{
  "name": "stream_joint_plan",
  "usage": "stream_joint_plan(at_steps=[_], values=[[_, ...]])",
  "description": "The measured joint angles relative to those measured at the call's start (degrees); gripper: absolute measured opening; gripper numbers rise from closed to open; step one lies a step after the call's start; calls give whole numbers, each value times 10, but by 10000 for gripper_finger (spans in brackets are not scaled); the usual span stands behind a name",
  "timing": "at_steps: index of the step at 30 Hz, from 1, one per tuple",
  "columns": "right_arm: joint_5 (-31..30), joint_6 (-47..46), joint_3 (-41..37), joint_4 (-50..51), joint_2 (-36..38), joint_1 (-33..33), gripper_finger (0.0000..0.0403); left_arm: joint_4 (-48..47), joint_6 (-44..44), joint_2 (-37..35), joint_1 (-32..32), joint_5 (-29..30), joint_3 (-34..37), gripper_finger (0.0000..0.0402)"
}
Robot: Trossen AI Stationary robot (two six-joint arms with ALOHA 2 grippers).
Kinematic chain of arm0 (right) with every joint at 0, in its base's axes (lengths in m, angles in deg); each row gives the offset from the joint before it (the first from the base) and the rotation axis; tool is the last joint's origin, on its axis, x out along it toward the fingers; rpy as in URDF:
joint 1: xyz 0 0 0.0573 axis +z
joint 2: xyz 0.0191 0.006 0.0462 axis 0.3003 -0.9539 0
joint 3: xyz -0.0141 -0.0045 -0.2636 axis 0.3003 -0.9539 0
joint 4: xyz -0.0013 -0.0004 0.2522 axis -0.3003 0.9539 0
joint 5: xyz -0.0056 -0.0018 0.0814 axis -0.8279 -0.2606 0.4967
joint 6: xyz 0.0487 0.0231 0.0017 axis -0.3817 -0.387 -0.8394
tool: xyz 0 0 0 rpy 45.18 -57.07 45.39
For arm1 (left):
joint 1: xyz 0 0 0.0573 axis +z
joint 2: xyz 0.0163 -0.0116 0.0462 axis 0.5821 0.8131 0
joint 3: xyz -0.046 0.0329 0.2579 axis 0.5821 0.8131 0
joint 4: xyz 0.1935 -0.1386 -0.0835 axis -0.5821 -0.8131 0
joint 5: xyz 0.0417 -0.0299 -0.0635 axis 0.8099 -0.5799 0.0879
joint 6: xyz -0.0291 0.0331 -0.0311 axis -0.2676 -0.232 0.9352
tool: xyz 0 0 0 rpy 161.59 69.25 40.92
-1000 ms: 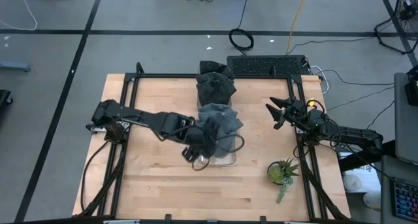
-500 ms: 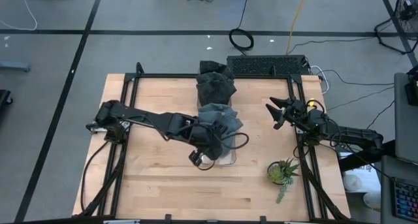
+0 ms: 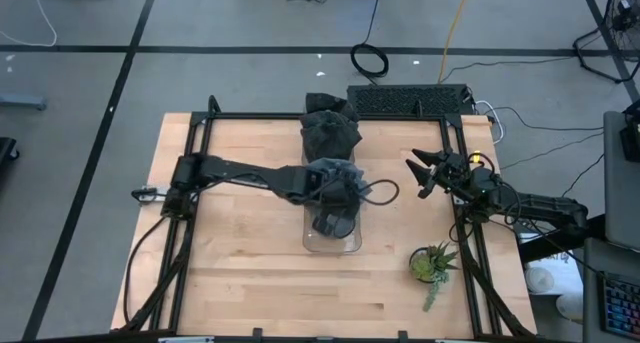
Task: Pick & Place hat
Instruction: Put the blue cap into the bottom transparent bin, then return to Home Position
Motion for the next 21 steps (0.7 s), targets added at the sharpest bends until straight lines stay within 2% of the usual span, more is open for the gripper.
stream_joint_plan(at_steps=[9,15,17,21], values=[[0,0,0,0,0,0,205,16,3,37,30,17,0,3],[0,0,0,0,-1,0,207,-19,8,10,18,45,0,25],[0,0,0,0,-1,0,206,-36,7,-15,11,27,0,34],[0,0,0,0,-1,0,204,-57,28,-60,5,-60,0,49]])
